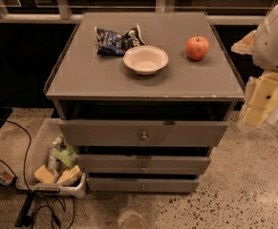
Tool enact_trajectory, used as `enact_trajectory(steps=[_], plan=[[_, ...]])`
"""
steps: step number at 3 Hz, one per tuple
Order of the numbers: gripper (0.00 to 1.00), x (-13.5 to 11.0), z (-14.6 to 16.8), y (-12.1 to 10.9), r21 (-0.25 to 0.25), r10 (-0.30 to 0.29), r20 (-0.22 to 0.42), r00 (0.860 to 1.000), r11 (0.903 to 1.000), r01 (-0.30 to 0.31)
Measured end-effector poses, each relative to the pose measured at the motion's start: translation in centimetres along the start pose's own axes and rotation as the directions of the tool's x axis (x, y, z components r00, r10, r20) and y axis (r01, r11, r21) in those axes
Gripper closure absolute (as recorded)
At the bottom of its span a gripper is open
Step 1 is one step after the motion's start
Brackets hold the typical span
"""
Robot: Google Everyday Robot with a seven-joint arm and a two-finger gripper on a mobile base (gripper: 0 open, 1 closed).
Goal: Open middle drawer
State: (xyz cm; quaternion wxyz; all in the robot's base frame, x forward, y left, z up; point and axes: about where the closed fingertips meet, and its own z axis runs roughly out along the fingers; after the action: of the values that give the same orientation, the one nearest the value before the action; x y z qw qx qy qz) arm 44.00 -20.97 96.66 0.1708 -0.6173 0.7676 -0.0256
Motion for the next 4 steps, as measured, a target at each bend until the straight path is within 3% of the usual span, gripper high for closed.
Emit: enact_trajectory(steps=[1,2,3,4], plan=[[0.00,0.3,2.6,1.2,0.010,-0.058,0.084,0.995,0.9983,0.058],[0.00,2.5,6.7,2.2,0.046,-0.080,0.192,0.978,0.9963,0.073],[0.00,5.3,11.9,1.8,0.088,-0.041,0.255,0.966,0.9960,0.019],[0.00,5.3,11.8,1.9,0.086,-0.042,0.254,0.966,0.9961,0.020]])
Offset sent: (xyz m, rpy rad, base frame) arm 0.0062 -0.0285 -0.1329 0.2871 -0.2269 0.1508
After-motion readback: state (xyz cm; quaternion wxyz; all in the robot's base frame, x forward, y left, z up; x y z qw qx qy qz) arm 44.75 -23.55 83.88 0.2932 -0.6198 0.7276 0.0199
